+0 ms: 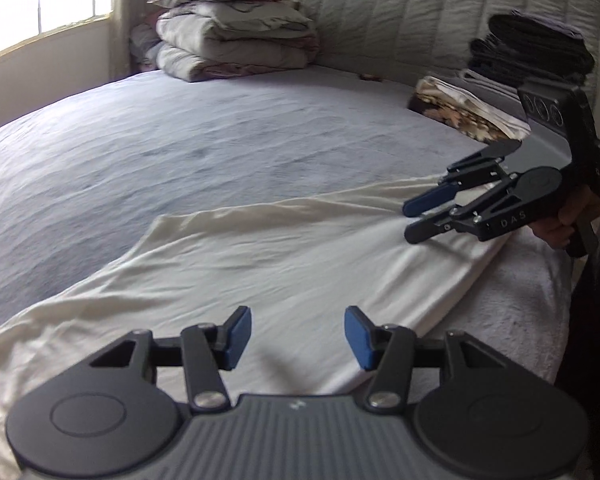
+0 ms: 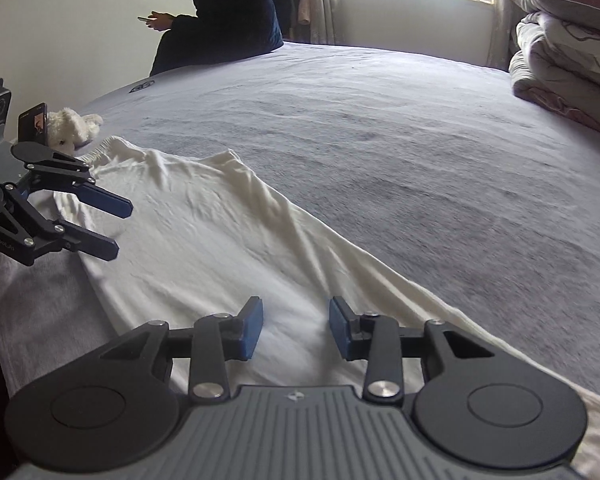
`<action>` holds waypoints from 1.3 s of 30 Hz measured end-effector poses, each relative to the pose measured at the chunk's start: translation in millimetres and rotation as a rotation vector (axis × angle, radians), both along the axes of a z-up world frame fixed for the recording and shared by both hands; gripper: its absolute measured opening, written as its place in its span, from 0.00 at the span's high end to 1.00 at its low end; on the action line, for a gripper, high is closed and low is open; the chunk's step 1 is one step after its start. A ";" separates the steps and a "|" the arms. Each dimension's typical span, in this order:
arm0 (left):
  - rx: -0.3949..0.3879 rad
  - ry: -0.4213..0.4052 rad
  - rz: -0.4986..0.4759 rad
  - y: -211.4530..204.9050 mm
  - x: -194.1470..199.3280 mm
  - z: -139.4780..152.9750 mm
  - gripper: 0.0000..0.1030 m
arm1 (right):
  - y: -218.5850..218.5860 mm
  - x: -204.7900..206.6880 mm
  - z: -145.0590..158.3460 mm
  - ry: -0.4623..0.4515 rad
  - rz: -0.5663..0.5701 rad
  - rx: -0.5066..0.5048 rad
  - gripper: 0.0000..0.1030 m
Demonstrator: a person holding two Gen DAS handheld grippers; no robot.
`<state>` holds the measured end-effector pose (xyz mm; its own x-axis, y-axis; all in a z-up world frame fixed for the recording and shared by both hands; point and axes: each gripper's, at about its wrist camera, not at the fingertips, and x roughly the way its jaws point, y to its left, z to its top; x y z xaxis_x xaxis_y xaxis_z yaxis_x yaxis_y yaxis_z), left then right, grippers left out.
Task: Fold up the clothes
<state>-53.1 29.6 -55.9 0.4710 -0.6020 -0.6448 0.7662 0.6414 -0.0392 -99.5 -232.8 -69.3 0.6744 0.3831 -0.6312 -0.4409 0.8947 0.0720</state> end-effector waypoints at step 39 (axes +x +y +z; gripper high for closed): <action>-0.049 0.075 -0.133 -103.1 20.9 -2.6 0.46 | -181.1 -58.7 1.9 -0.082 -0.575 0.001 0.57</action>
